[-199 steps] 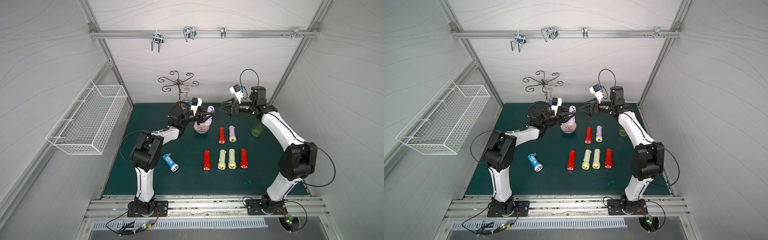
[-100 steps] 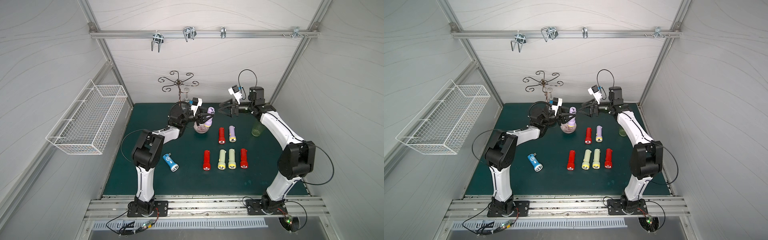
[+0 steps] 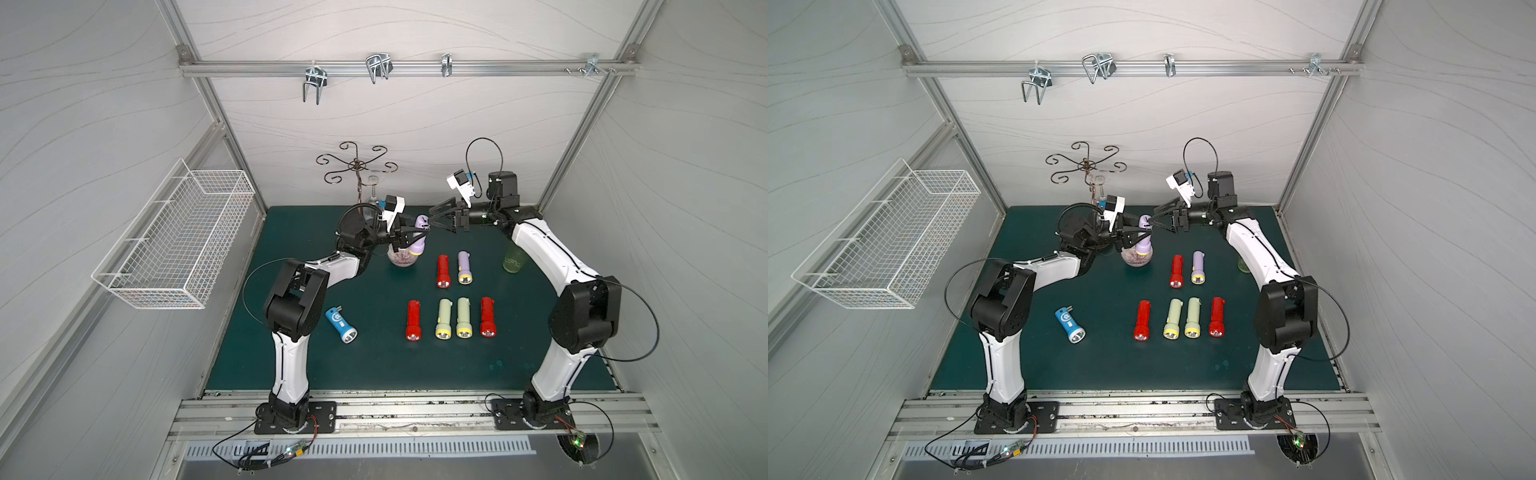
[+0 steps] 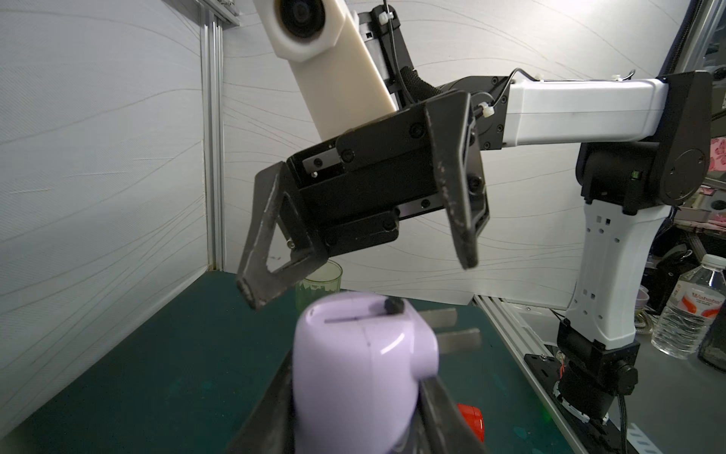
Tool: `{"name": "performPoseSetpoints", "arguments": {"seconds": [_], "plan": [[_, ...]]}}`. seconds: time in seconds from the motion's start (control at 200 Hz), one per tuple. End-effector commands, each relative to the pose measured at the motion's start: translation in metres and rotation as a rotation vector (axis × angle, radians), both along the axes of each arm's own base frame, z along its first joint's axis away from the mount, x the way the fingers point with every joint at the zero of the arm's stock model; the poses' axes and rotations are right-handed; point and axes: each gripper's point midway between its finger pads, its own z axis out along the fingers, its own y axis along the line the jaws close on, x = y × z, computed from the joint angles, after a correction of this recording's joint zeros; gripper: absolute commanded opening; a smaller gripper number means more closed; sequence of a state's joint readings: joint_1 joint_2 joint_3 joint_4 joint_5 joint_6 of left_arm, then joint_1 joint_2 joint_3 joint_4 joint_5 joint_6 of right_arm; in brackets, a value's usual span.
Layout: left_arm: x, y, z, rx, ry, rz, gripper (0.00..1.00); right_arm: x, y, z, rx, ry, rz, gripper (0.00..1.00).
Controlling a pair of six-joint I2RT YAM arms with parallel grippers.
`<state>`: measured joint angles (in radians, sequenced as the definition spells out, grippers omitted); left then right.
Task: Close the plug at the bottom of the flashlight
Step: Close the plug of the flashlight.
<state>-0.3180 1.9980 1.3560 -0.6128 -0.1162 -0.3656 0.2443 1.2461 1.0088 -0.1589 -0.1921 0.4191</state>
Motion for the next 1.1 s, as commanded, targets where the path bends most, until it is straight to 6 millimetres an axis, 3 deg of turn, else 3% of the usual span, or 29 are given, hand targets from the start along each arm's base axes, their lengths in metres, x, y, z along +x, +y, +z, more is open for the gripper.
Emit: {"name": "performPoseSetpoints", "arguments": {"seconds": [0.0,0.065,0.32,0.515,0.695,0.89,1.095], "plan": [[-0.004,0.0,-0.004,0.0,0.038,-0.025,0.15,0.001,-0.006,0.015,-0.01,-0.036,-0.022,0.99],[-0.002,-0.006,0.007,-0.029,0.022,-0.047,0.0,0.004,-0.005,0.013,-0.007,-0.033,-0.022,0.99],[-0.003,-0.031,0.061,-0.058,-0.121,-0.167,0.0,0.013,0.004,0.01,-0.035,-0.06,0.041,0.99],[-0.015,-0.082,0.114,-0.186,-0.351,-0.43,0.0,0.017,0.017,0.013,-0.086,-0.041,0.139,0.99],[-0.021,-0.117,0.174,-0.415,-0.558,-0.527,0.0,0.017,0.033,0.018,-0.119,-0.051,0.215,0.99],[-0.035,-0.153,0.228,-0.615,-0.841,-0.748,0.0,0.007,0.055,0.04,-0.054,-0.131,0.335,0.99],[-0.042,-0.176,0.254,-0.694,-1.02,-0.952,0.0,-0.009,0.071,0.066,0.011,-0.227,0.456,0.99]]}}
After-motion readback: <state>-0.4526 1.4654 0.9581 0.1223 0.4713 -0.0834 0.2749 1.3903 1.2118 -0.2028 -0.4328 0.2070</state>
